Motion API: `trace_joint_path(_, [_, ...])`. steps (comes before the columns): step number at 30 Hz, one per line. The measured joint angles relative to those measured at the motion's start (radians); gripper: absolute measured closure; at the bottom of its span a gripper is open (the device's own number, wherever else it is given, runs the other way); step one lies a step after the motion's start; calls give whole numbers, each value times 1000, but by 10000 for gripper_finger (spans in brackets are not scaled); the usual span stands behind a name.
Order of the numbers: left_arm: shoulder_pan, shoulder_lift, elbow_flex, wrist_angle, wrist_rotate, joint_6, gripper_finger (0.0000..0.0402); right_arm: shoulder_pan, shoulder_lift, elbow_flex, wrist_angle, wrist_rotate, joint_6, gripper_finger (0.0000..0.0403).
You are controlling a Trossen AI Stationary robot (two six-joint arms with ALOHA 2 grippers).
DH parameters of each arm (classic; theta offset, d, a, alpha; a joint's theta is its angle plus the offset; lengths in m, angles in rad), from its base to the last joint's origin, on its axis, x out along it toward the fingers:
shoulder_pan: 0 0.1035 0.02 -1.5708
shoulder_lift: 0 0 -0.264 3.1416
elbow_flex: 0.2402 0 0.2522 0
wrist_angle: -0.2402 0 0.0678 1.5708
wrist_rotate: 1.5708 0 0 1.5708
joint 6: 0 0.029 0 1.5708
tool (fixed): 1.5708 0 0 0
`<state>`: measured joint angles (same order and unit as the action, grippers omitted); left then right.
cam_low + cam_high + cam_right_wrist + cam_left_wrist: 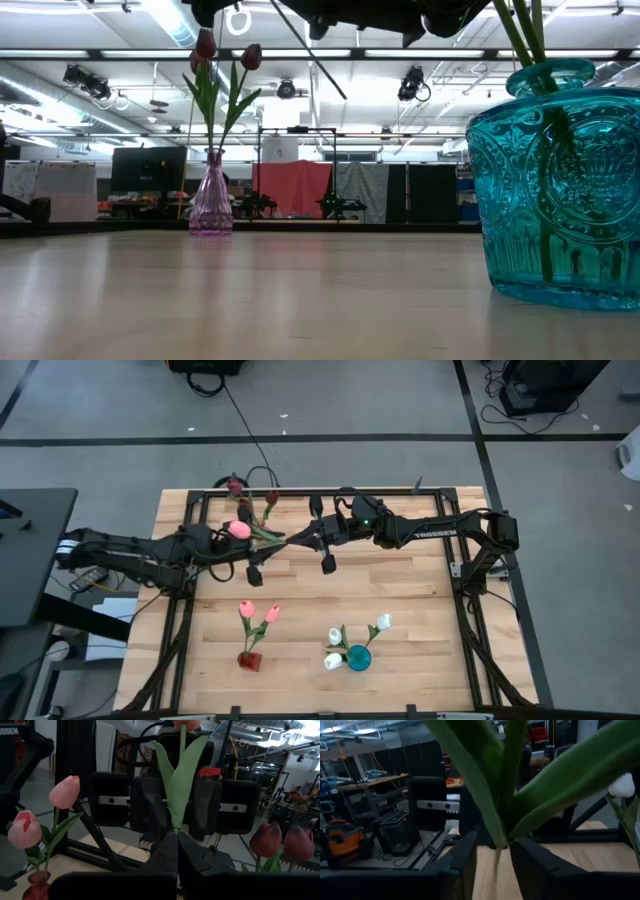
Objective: Sort flowers into vase by color
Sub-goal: Put the pink flower into the red vase
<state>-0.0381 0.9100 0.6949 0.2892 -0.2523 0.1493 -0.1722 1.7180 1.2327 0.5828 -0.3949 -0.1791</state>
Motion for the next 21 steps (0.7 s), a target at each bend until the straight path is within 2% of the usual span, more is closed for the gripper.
trace_joint_path(2, [0,15,0,11,0,2,300,0,0,0,-4,0,0,392])
trace_joint_path(7, [0,16,0,9,3,4,382,-1,-1,0,-28,0,4,365])
trace_joint_path(11, [1,-10,1,-20,10,-17,380,0,-7,0,-84,-4,15,333])
trace_joint_path(16, [1,-103,70,-263,51,-29,378,-24,-87,0,-260,-47,26,295])
trace_joint_path(21, [0,-202,221,-682,128,-24,380,-46,-144,0,-474,-133,30,285])
